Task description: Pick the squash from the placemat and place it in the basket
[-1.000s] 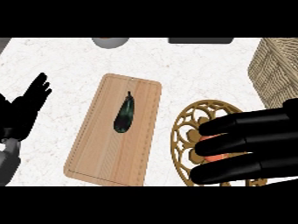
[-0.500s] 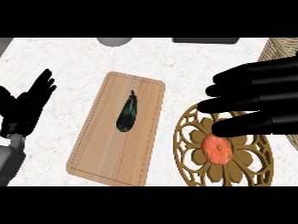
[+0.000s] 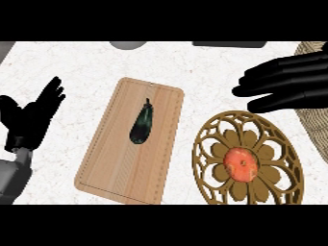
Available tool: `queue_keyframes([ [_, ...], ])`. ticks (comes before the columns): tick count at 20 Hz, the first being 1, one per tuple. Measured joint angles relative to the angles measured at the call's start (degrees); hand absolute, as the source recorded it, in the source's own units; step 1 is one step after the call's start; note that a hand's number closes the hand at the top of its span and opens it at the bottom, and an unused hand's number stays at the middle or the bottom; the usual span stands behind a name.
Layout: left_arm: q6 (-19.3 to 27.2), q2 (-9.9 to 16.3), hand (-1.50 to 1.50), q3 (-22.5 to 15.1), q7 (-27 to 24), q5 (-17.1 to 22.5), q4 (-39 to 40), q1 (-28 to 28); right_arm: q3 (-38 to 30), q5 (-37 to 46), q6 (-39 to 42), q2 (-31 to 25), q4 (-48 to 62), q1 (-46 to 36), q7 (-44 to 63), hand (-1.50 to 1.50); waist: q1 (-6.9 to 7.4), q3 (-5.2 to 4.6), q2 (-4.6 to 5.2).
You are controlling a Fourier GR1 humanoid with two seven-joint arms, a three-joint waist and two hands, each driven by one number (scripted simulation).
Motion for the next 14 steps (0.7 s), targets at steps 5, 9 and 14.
queue_keyframes([
  [5, 0.1, -0.6, 0.0, 0.3, -0.4, -0.3, 0.1, -0.1, 2.2, 2.1, -3.3, -0.1, 1.7, 3.1, -4.7, -1.5, -0.07, 0.07, 0.11],
  [9, -0.5, -0.4, 0.0, 0.8, -0.3, -0.2, 0.5, -0.2, 5.9, 6.6, -7.9, 0.8, 2.5, 6.6, -9.8, -1.5, -0.15, 0.1, 0.11],
  [14, -0.9, -0.6, 0.0, 1.4, -0.4, -0.3, 1.2, -0.4, 12.1, 13.5, -16.1, 3.3, 5.0, 10.5, -17.4, -1.5, -0.37, 0.05, -0.07],
])
